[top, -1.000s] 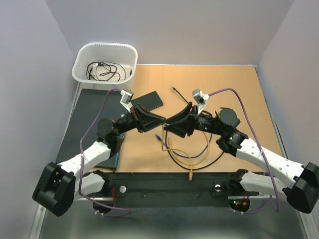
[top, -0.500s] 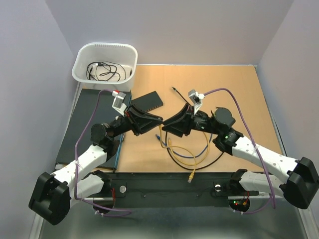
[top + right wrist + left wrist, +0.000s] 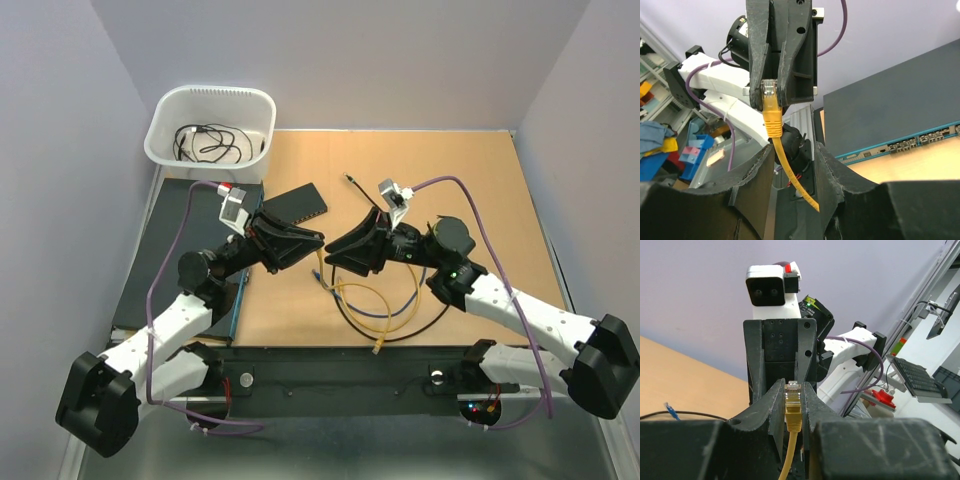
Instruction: Insert the plug into the switch port
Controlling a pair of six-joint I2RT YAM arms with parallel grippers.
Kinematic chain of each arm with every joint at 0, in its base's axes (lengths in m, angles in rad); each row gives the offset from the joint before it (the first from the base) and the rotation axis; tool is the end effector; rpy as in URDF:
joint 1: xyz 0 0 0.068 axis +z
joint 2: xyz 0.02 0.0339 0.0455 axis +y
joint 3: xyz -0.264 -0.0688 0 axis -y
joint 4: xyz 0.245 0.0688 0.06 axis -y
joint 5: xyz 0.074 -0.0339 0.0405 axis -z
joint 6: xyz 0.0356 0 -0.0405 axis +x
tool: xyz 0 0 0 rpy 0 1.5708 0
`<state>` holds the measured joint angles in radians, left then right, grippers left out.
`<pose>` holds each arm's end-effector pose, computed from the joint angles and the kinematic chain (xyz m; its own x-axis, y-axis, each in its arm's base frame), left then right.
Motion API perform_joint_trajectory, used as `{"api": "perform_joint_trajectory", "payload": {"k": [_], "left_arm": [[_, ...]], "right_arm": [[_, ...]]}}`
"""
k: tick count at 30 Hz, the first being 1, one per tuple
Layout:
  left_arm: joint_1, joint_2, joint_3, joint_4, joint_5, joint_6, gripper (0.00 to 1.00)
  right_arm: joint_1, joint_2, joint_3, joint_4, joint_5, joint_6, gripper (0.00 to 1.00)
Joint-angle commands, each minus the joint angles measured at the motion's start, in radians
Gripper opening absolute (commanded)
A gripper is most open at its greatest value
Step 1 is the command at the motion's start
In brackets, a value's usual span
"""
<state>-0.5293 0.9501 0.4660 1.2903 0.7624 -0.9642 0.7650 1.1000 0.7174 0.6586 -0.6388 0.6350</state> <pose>0.1432 -0.1123 0.3393 -0.2840 -0.5222 -0.8041 0.9552 -0.0811 -0.2846 0.1647 0.1875 0.3409 -0.4170 0.2598 -0.8710 -0.8974 0.0345 0.4399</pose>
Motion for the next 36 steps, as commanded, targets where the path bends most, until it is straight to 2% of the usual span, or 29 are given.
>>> {"api": "perform_joint_trajectory", "payload": {"k": [1,14,32,36], "left_arm": [[-0.003,-0.030,0.013,0.214,-0.006,0.035,0.00],[-0.011,-0.001,0.008,0.253,-0.006,0.019,0.00],[-0.015,0.026,-0.023,0.264,-0.029,0.030,0.00],[-0.018,0.033,-0.024,0.262,-0.037,0.035,0.00]], "right_arm": [[-0.007,-0.008,0.005,0.075,-0.044,0.017,0.43],[-0.006,0.055,0.020,0.160,-0.068,0.065,0.41],[-0.006,0.055,0.016,0.187,-0.042,0.071,0.30],[-0.006,0.054,0.013,0.188,-0.032,0.077,0.26]]}}
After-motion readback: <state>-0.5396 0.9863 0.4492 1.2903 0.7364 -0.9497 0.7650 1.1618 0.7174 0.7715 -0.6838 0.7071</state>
